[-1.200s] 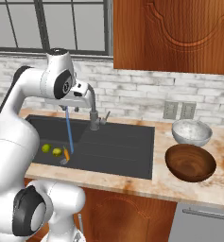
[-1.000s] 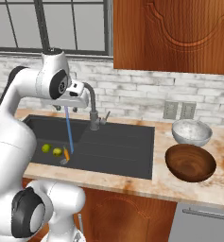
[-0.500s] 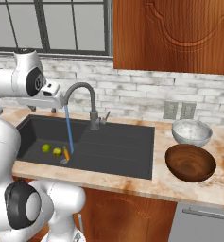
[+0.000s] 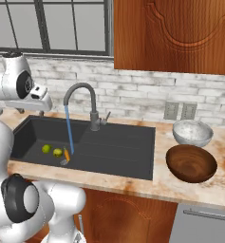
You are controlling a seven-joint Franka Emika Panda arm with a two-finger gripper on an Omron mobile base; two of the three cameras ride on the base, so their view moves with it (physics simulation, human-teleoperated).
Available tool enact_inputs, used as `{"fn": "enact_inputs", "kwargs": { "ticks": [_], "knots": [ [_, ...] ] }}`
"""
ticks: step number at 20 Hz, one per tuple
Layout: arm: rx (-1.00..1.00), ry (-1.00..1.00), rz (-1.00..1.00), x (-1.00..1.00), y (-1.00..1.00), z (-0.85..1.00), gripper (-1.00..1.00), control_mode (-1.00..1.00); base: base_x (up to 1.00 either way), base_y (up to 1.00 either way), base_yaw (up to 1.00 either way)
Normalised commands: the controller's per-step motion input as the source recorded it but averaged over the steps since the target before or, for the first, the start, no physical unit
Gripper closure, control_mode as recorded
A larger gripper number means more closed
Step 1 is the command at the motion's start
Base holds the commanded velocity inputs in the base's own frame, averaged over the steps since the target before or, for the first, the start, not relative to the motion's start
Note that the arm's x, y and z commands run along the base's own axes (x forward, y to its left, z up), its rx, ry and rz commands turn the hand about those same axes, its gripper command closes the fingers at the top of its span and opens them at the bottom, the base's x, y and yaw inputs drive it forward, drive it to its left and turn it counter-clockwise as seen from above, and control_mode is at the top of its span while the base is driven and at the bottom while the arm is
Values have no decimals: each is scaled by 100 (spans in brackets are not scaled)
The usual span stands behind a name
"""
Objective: Pick the pears from the sink and place them in one bowl. Place the carrot in the other bowl. Then turn off the sink faucet.
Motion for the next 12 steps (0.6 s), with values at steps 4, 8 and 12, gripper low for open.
{"fn": "enact_inputs", "kwargs": {
  "ticks": [4, 8, 12],
  "knots": [
    [1, 4, 1, 0, 77, -34, -100, -100, 0, 0, 0],
    [0, 1, 0, 2, 23, -8, -100, -100, 0, 0, 0],
    [0, 14, 0, 38, 29, -66, -100, -100, 0, 0, 0]
  ]
}}
